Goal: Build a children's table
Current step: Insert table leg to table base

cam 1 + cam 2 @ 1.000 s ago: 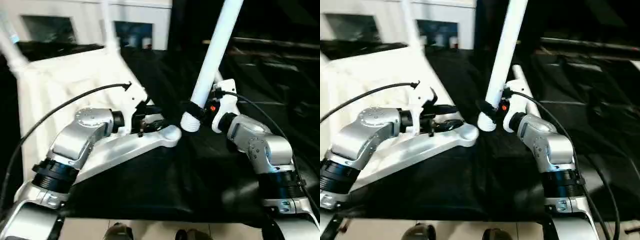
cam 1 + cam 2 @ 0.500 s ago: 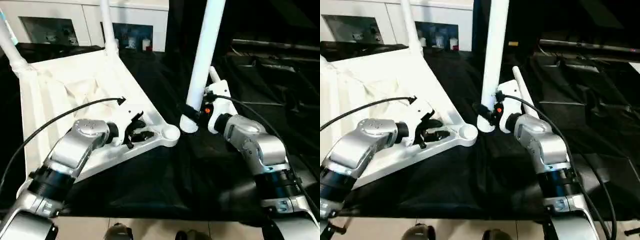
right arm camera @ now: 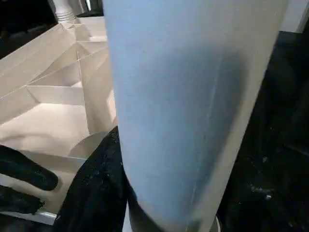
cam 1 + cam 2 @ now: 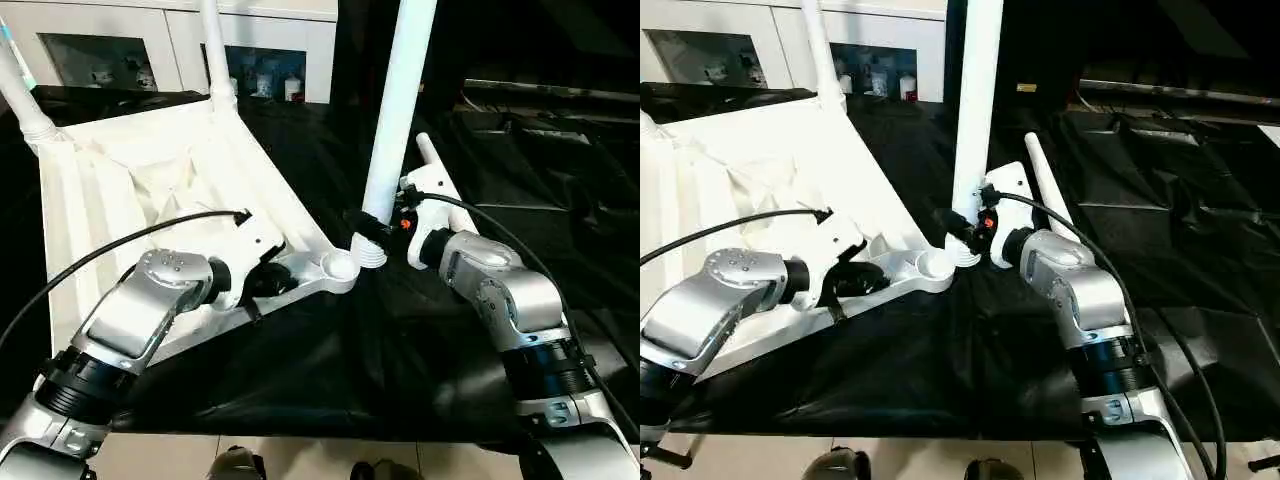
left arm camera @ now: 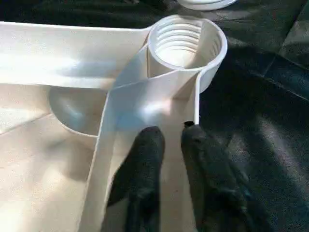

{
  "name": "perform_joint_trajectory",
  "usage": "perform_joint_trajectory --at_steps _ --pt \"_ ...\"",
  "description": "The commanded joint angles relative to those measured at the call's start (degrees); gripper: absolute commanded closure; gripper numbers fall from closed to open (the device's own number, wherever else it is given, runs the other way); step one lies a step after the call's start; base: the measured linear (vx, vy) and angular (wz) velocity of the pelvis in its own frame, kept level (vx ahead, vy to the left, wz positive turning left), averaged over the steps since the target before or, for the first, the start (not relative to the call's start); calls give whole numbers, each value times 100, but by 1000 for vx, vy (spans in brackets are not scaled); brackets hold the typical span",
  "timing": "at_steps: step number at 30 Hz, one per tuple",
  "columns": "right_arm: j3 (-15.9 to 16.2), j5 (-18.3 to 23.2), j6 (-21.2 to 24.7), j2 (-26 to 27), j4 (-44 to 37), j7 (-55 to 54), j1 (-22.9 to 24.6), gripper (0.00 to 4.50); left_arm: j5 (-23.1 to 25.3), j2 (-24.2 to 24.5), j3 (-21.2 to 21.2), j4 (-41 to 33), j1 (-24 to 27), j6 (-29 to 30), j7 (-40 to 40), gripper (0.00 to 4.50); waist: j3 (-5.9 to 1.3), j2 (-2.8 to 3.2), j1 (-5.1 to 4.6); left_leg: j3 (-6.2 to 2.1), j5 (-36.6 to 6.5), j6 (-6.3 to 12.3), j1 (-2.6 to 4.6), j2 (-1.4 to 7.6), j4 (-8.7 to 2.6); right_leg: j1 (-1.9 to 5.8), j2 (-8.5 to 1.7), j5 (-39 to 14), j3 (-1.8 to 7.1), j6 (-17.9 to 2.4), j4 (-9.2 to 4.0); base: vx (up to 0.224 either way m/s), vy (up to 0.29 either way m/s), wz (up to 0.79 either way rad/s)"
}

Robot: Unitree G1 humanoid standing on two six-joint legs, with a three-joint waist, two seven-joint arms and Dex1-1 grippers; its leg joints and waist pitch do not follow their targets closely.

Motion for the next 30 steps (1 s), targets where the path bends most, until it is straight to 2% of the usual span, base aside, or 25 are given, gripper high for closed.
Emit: perform_joint_trajectory --at_steps 1,3,4,8,11,12,16,18,19,25,30 --pt "-3 -46 -34 -16 -65 13 -11 259 -20 21 -51 45 44 54 -74 381 -483 86 -24 -100 -1515 -317 174 108 -374 223 -354 -1799 223 -802 -439 0 0 0" --pt "1 -48 -33 -16 -67 14 2 259 -18 24 -97 61 70 53 -129 397 -483 78 -21 -100 -1535 -321 176 110 -374 224 -354 -1784 222 -824 -438 0 0 0" --pt "1 -49 -27 -18 -73 16 10 259 8 41 -154 49 97 43 -169 419 -488 84 -19 -101 -1532 -324 175 109 -373 230 -354 -1765 222 -831 -433 0 0 0" --pt "-3 -54 -13 -25 -72 31 9 259 73 57 -231 61 129 23 -179 421 -488 79 -24 -101 -1583 -331 183 111 -375 227 -351 -1795 221 -838 -436 0 0 0" --pt "2 -58 -12 -41 -68 46 7 259 -113 2 -121 30 146 204 -292 421 -493 71 -25 -101 -1550 -337 179 111 -374 238 -356 -1782 221 -846 -428 0 0 0" --pt "2 -56 -12 -44 -67 47 7 259 -128 -2 -103 8 146 195 -306 394 -493 70 -26 -100 -1535 -332 179 107 -371 235 -352 -1764 220 -856 -427 0 0 0" --pt "20 -65 -11 -53 -62 59 0 259 -77 -8 -66 5 143 171 -252 381 -500 69 -19 -94 -1472 -312 183 112 -367 235 -351 -1651 223 -884 -417 0 0 0" --pt "37 -69 -4 -49 -45 76 -21 259 -92 -50 0 45 154 219 -201 359 -499 44 -27 -92 -1472 -308 173 112 -369 242 -352 -1678 223 -871 -419 0 0 0" --pt "38 -70 -3 -50 -40 79 -28 259 -110 -64 20 50 155 238 -195 354 -492 54 -24 -90 -1478 -302 175 109 -368 236 -352 -1718 226 -861 -422 0 0 0" --pt "53 -77 3 -56 -23 99 -58 259 42 16 -60 201 161 138 -160 354 -474 50 -31 -101 -1580 -298 184 109 -378 217 -351 -1990 221 -750 -458 0 0 0" --pt "69 -78 11 -50 -41 105 -54 259 78 4 55 357 129 62 -94 354 -472 54 -25 -103 -1581 -297 183 108 -377 218 -361 -2004 225 -761 -459 0 0 0"
